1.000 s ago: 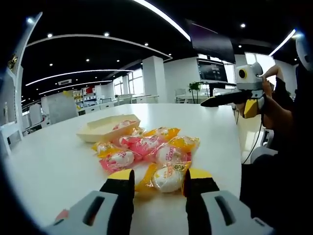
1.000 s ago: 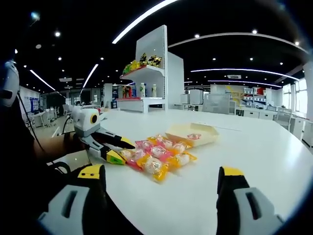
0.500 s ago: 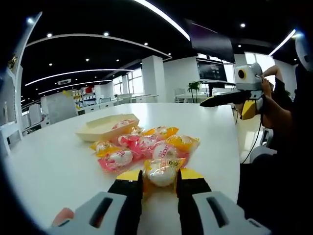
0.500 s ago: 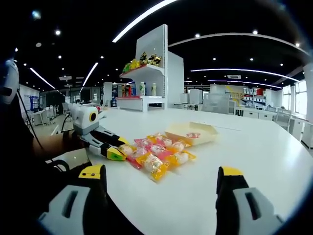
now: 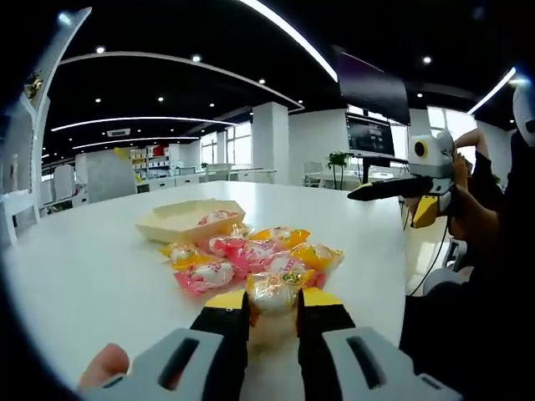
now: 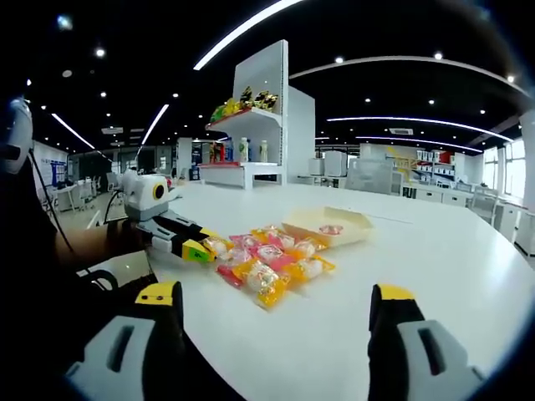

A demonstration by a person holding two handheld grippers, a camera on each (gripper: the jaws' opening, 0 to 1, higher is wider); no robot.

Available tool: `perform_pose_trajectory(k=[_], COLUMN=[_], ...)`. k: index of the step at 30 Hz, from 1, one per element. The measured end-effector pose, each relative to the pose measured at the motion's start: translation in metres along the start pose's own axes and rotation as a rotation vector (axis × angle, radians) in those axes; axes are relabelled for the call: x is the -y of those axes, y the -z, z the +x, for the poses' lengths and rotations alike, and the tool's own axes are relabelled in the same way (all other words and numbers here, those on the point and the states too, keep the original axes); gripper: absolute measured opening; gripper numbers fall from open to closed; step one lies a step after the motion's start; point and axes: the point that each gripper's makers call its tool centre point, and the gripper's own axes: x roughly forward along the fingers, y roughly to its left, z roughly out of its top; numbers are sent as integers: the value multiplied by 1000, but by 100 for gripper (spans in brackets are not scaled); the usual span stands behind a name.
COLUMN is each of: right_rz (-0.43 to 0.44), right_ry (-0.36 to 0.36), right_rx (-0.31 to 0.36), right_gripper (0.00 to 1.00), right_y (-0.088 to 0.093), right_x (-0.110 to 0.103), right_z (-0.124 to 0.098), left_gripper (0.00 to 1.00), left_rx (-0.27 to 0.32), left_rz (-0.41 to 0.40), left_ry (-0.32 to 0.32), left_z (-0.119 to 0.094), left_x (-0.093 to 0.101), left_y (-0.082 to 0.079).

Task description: Pick up the marshmallows scattered on the table and place them into the bowl on the table

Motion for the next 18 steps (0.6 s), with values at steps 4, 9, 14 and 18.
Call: perform_pose_trajectory(k=[4, 9, 14, 18], right_rz=[-4, -12, -36, -62], right_ry=[0, 1, 3, 15], right_rx=[-3, 0, 6, 20], right_gripper=[89, 89, 90, 97], right_y=[1, 0, -2, -5], right_x=[0, 0, 1, 3], right_z=[0, 0, 0, 0], left_gripper=[22, 22, 22, 22], left_rx=[10, 42, 56, 51], left_rz=[16, 35, 25, 37], left_ry=[-7, -46, -55, -52], left_z=[-1, -4, -7, -6], left_x=[-3, -8, -10, -7], left_y=[-1, -6, -9, -8])
